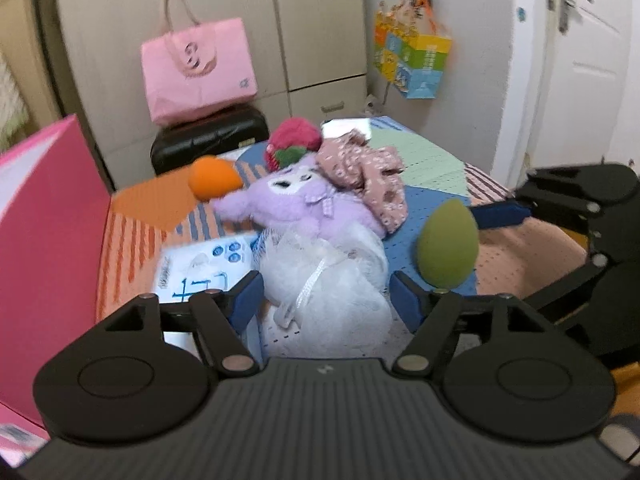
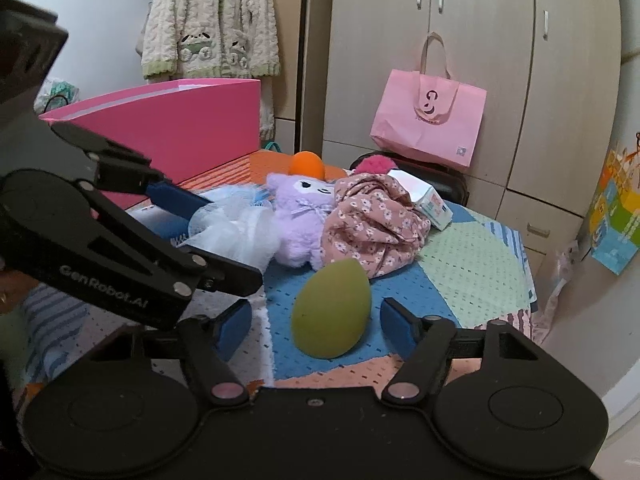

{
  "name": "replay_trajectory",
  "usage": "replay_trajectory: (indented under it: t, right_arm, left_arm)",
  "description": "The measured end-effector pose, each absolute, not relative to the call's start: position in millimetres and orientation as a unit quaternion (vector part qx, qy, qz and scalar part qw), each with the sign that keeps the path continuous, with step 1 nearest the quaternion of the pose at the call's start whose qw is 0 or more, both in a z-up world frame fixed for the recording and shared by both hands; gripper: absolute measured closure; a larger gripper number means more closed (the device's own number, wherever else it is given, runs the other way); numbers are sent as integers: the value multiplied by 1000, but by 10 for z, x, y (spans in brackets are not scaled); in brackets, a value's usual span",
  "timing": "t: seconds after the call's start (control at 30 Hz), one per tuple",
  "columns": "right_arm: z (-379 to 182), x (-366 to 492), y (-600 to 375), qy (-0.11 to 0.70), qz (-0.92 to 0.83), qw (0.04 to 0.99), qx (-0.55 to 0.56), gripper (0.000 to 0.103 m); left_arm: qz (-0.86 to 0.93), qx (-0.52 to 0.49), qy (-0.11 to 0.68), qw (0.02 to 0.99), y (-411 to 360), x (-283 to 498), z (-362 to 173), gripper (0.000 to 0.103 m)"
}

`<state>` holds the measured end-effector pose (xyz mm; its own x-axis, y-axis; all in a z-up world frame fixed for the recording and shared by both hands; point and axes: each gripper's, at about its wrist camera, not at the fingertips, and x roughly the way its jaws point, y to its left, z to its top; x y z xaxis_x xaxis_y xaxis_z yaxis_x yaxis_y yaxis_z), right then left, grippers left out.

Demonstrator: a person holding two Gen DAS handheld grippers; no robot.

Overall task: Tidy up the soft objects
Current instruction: 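Close the left tool on the mesh puff while the right tool grasps the green sponge, then carry the mesh puff and green sponge together toward the pink box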

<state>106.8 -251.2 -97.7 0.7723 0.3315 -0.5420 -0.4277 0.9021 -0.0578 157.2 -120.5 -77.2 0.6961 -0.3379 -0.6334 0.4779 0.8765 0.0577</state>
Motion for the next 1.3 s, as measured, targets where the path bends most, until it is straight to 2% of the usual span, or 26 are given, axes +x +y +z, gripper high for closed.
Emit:
replay_trajectory:
  t: [0.03, 0.1, 0.2, 0.27, 0.47, 0.93, 1.3]
  right_arm:
    - [-982, 1077, -2528, 271, 204, 937, -83, 42]
    - [-995, 1096, -2553, 275, 203, 937, -73, 48]
    - [-1003, 1111, -2579, 276, 195, 939, -63, 58]
    - [-1008, 1109, -2588, 275, 190, 941, -57, 59]
    - [-1045, 1064, -2533, 269, 160, 949, -46, 60]
    - [-1051, 861, -2404, 262, 108, 959, 16, 59]
    - [-936, 603, -2249, 265, 105, 959, -1, 59]
  left_arm:
    - [-222, 98, 322, 915, -1191, 1597, -795, 33]
    - [-222, 73, 324, 917, -1166, 1628, -832, 34]
    - [-217, 45, 334, 916, -1142, 1675, -890, 41]
    - [-210, 48, 333, 918, -1137, 1682, -926, 52]
    - [-195, 55, 320, 925, -1143, 1629, -942, 62]
    - [-195, 10, 308, 931, -901, 1404, -814, 63]
    - [-211, -10, 319, 924, -697, 1107, -723, 63]
